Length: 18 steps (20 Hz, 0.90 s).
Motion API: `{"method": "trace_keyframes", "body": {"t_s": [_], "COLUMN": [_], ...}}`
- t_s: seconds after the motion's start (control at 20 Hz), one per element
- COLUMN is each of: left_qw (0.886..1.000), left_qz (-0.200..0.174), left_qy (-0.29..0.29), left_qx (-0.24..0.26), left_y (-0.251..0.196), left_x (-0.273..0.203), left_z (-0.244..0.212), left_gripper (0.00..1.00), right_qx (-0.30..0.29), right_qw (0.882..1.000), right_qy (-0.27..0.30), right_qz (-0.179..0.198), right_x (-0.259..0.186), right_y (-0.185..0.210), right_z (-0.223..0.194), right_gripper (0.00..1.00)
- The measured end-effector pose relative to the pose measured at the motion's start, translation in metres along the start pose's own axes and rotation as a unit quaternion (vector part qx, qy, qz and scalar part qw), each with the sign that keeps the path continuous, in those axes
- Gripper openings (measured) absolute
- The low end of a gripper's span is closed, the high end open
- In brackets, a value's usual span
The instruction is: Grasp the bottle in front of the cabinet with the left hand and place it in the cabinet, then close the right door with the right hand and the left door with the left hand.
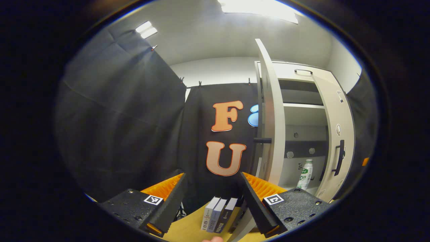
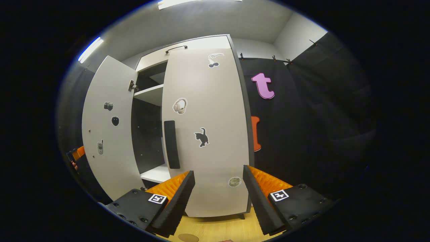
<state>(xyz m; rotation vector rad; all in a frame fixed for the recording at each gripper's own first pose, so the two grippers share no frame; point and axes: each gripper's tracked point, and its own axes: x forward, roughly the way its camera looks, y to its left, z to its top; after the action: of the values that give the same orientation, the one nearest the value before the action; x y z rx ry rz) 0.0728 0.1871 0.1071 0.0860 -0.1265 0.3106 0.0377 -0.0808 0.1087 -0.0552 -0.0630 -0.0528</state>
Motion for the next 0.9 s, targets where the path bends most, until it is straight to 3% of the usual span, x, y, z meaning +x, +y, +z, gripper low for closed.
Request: {"method": "trace_keyframes", "body": {"t_s": [0.05, 0.15, 0.2, 0.25, 0.3, 0.6, 0.9], "left_qw": [1.000, 0.999, 0.999, 0.999, 0.999, 0.998, 0.995], "left_qz": [-0.005, -0.014, -0.020, -0.025, -0.031, -0.063, -0.102], "left_qy": [-0.001, -0.003, -0.002, 0.000, 0.002, 0.006, 0.012], "left_qx": [0.021, 0.043, 0.042, 0.035, 0.028, -0.014, -0.019], "left_y": [-0.002, -0.009, -0.014, -0.023, -0.029, -0.060, -0.100], "left_x": [-0.001, -0.001, -0.003, -0.010, -0.014, -0.024, -0.030], "left_z": [0.001, 0.003, 0.004, 0.006, 0.006, 0.005, 0.005], "left_gripper": [0.89, 0.89, 0.93, 0.89, 0.93, 0.93, 0.89], "right_qx": [0.005, 0.023, 0.031, 0.039, 0.044, 0.041, 0.039], "right_qw": [1.000, 0.999, 0.999, 0.999, 0.999, 0.998, 0.997], "right_qy": [0.000, -0.001, -0.001, -0.001, 0.001, 0.007, 0.016], "right_qz": [-0.011, -0.022, -0.024, -0.027, -0.027, -0.048, -0.059], "right_x": [-0.006, -0.016, -0.020, -0.024, -0.028, -0.046, -0.062], "right_y": [-0.010, -0.024, -0.029, -0.034, -0.038, -0.060, -0.065], "right_z": [-0.002, -0.006, -0.007, -0.008, -0.010, -0.013, -0.016], "right_gripper": [0.96, 0.96, 0.95, 0.96, 0.96, 0.95, 0.96]}}
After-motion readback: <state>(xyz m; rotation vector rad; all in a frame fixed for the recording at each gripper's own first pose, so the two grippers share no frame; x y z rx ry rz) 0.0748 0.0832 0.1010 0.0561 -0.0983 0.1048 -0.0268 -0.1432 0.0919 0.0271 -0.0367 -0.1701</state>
